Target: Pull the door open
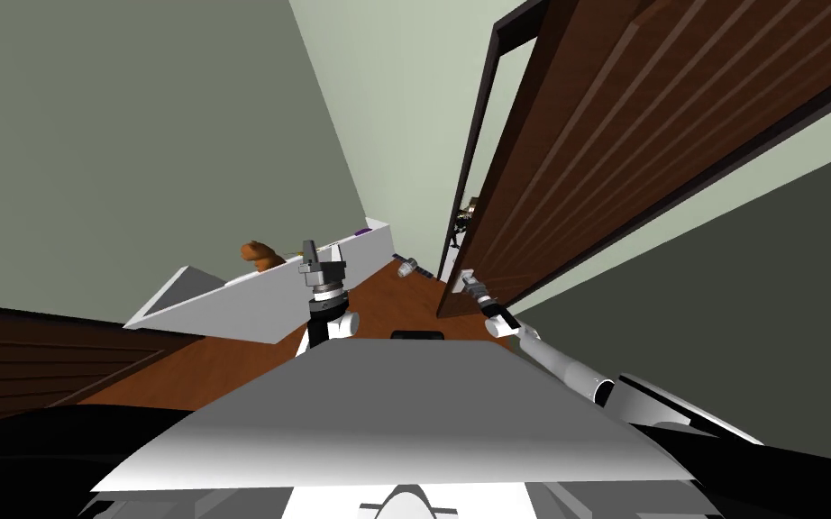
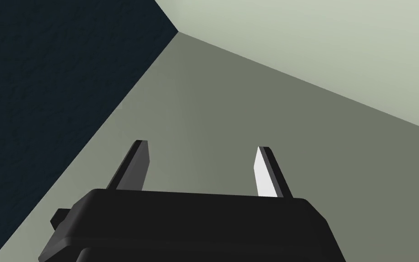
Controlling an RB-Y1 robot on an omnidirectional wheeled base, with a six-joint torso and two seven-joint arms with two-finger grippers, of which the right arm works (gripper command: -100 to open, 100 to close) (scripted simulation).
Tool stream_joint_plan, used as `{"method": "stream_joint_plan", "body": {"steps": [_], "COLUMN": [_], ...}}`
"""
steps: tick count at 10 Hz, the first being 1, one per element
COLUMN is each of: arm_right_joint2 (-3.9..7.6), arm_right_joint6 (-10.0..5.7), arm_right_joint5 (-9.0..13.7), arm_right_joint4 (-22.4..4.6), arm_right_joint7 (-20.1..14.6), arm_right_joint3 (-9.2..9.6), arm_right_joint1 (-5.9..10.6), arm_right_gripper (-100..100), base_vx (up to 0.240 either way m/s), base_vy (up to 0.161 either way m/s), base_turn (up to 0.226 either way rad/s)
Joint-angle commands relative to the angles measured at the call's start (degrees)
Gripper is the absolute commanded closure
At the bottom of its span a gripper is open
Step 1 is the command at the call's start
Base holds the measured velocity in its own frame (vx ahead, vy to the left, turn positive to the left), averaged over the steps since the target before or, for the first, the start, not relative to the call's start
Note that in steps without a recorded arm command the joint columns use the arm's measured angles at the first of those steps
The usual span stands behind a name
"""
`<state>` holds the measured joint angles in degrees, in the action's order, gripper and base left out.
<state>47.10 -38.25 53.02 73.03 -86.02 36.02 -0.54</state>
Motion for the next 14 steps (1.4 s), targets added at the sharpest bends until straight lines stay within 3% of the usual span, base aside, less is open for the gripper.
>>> {"method": "stream_joint_plan", "body": {"steps": [1,4,5,9,10,12,13,14], "arm_right_joint2": [1.08,2.53,2.20,6.05,6.05,8.36,8.36,9.59], "arm_right_joint6": [-1.31,-2.58,-2.12,-8.30,-8.75,-12.74,-13.61,-15.43], "arm_right_joint5": [-0.6,-1.1,-1.0,-3.4,-3.4,-4.7,-4.7,-5.4], "arm_right_joint4": [0.1,0.5,0.4,-0.6,-0.6,-1.2,-1.2,-1.5], "arm_right_joint7": [-1.4,-2.9,-2.5,-6.1,-6.1,-8.2,-8.2,-9.3], "arm_right_joint3": [1.18,2.48,2.32,5.80,5.80,7.79,7.79,8.86], "arm_right_joint1": [-0.37,-0.73,-0.64,-3.68,-3.68,-5.44,-5.44,-6.37], "arm_right_gripper": [100,100,100,100,100,100,100,100], "base_vx": [-0.221,-0.172,-0.072,-0.001,0.000,-0.001,-0.005,0.003], "base_vy": [-0.108,-0.103,-0.039,-0.006,0.000,-0.005,-0.008,-0.010], "base_turn": [0.138,0.103,0.028,-0.013,0.000,-0.014,-0.007,-0.008]}}
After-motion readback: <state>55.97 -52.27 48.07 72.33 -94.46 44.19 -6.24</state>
